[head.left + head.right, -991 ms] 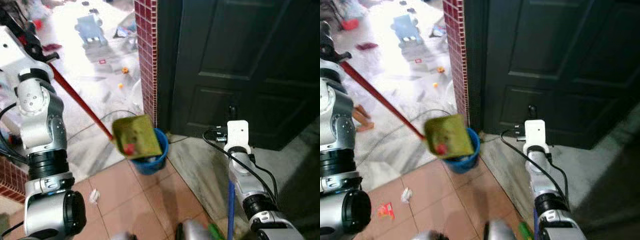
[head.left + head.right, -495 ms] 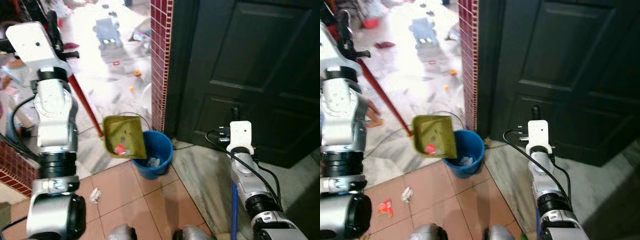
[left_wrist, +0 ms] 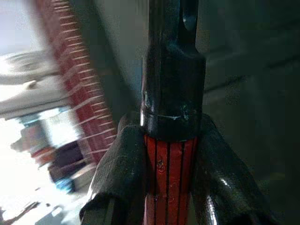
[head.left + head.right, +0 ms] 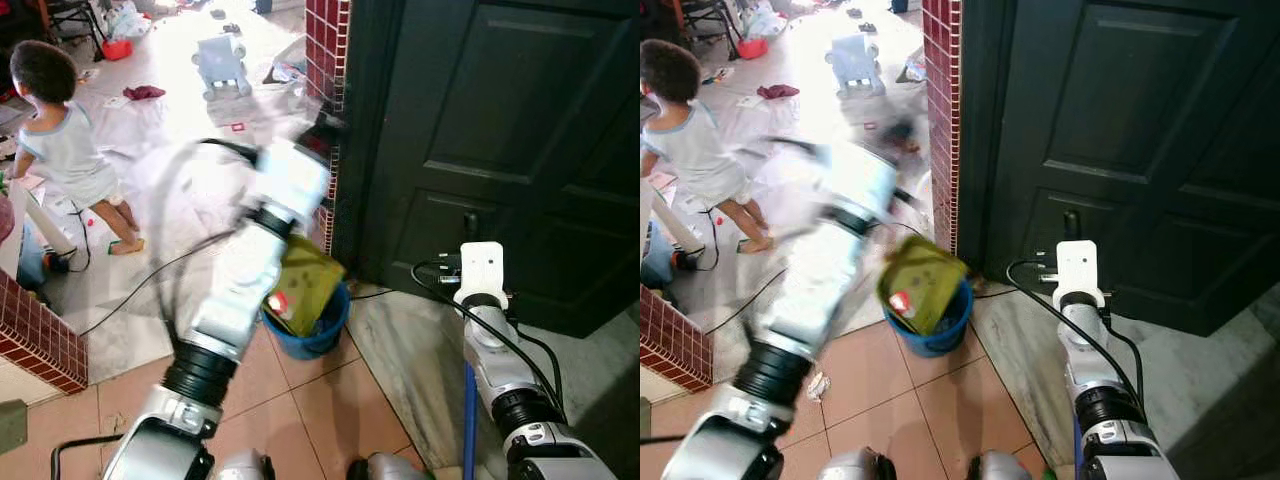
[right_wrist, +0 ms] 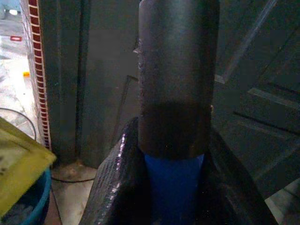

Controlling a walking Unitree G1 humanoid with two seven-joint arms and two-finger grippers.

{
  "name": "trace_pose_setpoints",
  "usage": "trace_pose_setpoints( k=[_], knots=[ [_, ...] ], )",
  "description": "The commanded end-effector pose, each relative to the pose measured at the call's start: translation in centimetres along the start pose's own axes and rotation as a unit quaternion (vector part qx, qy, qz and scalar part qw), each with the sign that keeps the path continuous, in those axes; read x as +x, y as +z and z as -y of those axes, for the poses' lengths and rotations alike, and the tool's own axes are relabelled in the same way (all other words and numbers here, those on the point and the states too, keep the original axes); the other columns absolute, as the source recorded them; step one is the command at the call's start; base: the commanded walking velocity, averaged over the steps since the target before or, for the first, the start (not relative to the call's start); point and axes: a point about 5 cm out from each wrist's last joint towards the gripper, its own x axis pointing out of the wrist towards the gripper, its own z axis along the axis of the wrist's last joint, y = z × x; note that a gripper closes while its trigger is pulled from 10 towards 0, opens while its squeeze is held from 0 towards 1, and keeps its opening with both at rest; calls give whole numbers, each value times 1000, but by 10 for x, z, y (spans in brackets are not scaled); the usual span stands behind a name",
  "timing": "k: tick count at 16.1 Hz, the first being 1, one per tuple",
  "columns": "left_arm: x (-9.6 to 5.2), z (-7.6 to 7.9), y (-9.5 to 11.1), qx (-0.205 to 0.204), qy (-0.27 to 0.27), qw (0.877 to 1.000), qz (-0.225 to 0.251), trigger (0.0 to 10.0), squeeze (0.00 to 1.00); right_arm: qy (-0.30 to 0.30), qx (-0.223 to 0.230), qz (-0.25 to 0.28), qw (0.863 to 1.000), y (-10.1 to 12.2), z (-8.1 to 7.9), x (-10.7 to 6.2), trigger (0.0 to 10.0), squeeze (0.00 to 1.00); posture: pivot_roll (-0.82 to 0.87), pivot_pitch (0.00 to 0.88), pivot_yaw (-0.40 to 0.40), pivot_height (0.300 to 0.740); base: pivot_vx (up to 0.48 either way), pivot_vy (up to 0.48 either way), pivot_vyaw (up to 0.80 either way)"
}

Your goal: Sweep floor

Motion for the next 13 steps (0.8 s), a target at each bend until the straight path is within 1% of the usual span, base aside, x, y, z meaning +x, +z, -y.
trace_pose_setpoints(
  k=[1,2,3,4,5,6,7,8,9,10,11,12,13],
  knots=[
    [0,8,3,32,-48,998,16,10000,0,7,-8,35,999,15,-1,4,10000,0,-109,5,20,740,0,0,0],
    [0,20,10,65,-98,992,39,10000,0,10,-8,36,999,16,-3,4,10000,0,-109,8,18,740,0,0,0],
    [1,27,13,112,-136,983,49,10000,0,11,-9,35,999,15,-3,4,10000,0,-105,7,17,740,0,0,0],
    [2,27,13,79,-123,988,41,10000,0,11,-9,33,999,14,-4,3,10000,0,-105,7,17,740,0,0,0],
    [4,22,12,37,-87,995,29,10000,0,14,-10,33,999,13,-5,3,10000,0,-105,8,11,740,0,0,0],
    [5,15,13,37,-63,997,27,10000,0,14,-10,31,999,13,-5,3,10000,0,-105,9,9,740,0,0,0],
    [8,2,15,34,-19,999,29,10000,0,14,-10,31,999,13,-5,3,10000,0,-104,13,9,740,0,0,0],
    [13,-30,29,30,80,995,49,10000,0,14,-7,34,999,15,-6,4,10000,0,-104,13,13,740,0,0,0],
    [14,-42,35,29,110,992,60,10000,0,15,-7,35,999,16,-6,5,10000,0,-102,12,13,740,0,0,0],
    [16,-74,53,55,183,978,83,10000,0,16,-6,37,999,19,-7,7,10000,0,-98,12,15,740,0,0,0],
    [16,-92,66,84,216,968,96,10000,0,16,-5,37,999,19,-8,8,10000,0,-93,9,14,740,0,0,0],
    [13,-103,67,102,241,961,91,10000,0,17,-4,36,999,19,-8,7,10000,0,-91,7,14,740,0,0,0],
    [6,-114,64,123,271,952,74,10000,0,19,-2,35,999,17,-10,6,10000,0,-91,7,14,740,0,0,0]
  ],
)
